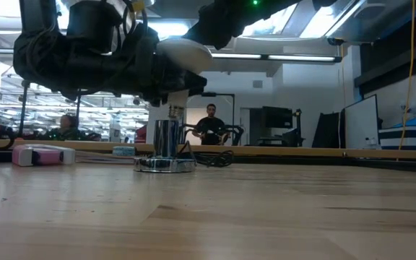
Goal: Screw lightbulb
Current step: Insert the light bulb into the lamp
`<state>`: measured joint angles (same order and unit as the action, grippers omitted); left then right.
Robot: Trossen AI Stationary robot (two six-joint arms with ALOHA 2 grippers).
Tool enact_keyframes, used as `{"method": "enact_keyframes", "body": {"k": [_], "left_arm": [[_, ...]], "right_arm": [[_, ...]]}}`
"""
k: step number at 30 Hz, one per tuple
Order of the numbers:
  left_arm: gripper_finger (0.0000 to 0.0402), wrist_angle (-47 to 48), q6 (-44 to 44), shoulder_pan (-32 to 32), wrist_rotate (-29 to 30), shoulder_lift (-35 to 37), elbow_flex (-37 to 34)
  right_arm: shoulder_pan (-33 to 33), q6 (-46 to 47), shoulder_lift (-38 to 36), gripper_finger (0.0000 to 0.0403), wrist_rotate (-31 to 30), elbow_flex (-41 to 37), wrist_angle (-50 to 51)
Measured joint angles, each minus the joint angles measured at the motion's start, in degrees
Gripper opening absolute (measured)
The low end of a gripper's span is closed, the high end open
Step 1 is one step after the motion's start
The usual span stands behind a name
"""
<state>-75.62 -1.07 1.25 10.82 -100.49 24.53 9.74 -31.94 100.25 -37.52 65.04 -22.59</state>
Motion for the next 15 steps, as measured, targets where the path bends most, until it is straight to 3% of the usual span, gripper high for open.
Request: {"method": "enact_keyframes", "body": {"k": [9,15], "left_arm": [[0.0179,-0.5,0.7,1.5,0.2,0.0,0.1],[0.0161,-0.8,1.2,4.2,-0.6,2.5,0.3]], "right_arm": [[0.1,-1.9,-0.6,0.0225,-3.6,0.0,0.1],[0.0,-2.6,-5.1,0.0225,-5.1,-0.1,4.5]]}}
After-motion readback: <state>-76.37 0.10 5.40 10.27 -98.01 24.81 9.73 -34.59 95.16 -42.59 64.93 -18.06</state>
